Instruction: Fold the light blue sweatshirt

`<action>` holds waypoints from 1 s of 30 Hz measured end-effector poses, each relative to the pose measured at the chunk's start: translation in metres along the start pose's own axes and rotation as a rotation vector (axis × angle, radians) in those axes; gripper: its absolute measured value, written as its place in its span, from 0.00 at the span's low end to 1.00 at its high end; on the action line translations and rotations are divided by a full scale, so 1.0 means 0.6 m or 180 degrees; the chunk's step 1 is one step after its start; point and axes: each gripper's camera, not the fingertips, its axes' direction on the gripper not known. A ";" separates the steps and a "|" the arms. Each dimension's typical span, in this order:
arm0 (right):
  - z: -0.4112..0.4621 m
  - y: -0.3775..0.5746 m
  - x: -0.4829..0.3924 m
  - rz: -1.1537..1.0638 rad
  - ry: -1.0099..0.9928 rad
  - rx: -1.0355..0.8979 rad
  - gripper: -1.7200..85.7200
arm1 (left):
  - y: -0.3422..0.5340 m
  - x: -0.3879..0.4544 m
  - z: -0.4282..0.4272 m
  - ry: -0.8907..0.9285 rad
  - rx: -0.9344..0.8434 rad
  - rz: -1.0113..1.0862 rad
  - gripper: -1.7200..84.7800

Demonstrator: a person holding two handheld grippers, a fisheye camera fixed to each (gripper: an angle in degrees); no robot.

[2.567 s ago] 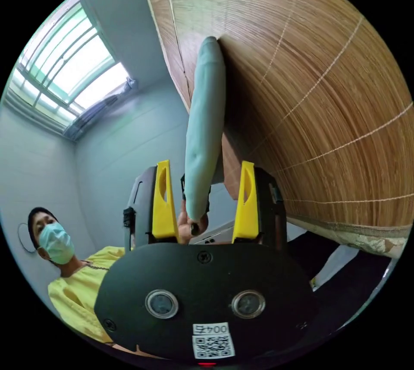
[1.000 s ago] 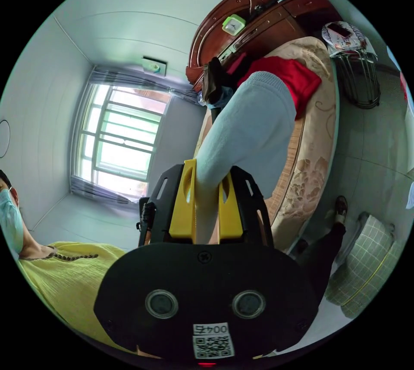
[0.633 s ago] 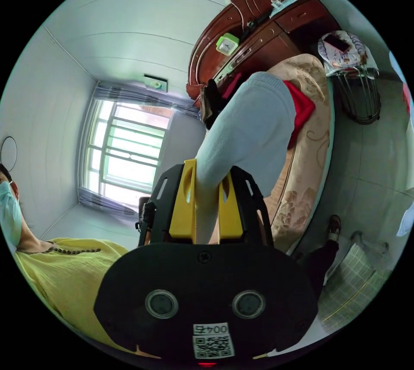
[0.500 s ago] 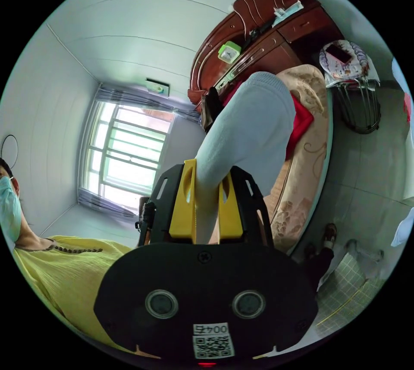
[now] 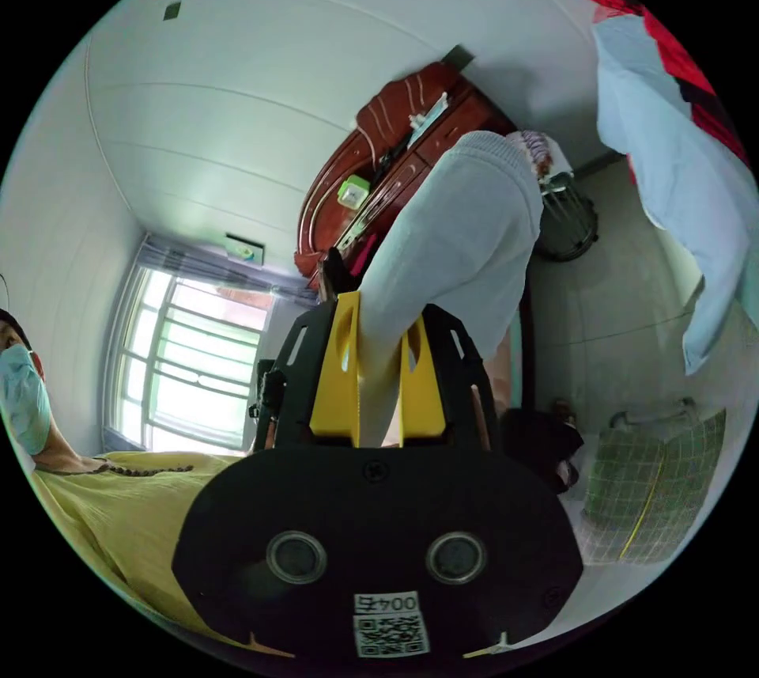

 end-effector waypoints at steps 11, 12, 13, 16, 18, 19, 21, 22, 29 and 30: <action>-0.149 0.165 0.113 0.0211 0.0407 0.0560 0.11 | -0.023 -0.012 0.070 0.0377 -0.0646 0.0180 0.12; -0.158 0.167 0.117 0.0196 0.0425 0.0580 0.11 | -0.028 -0.008 0.075 0.0388 -0.0668 0.0201 0.12; -0.178 0.167 0.126 0.0169 0.0456 0.0623 0.11 | -0.041 0.003 0.086 0.0398 -0.0716 0.0258 0.12; -0.233 0.153 0.146 0.0094 0.0535 0.0760 0.11 | -0.089 0.036 0.121 0.0432 -0.0834 0.0426 0.12; -0.271 0.137 0.159 0.0068 0.0567 0.0865 0.11 | -0.126 0.060 0.149 0.0452 -0.0904 0.0558 0.12; -0.299 0.122 0.170 0.0052 0.0581 0.0938 0.11 | -0.154 0.077 0.170 0.0473 -0.0948 0.0652 0.12; -0.343 0.088 0.187 0.0025 0.0602 0.1017 0.11 | -0.201 0.103 0.208 0.0519 -0.0997 0.0745 0.12; -0.374 0.057 0.196 -0.0002 0.0640 0.1045 0.11 | -0.236 0.125 0.235 0.0541 -0.1023 0.0816 0.12; -0.594 -0.152 0.197 -0.0593 0.0918 0.1267 0.11 | -0.432 0.318 0.392 0.0611 -0.0811 0.1508 0.12; -0.612 -0.164 0.205 -0.0613 0.0906 0.1292 0.11 | -0.442 0.325 0.410 0.0641 -0.0786 0.1514 0.12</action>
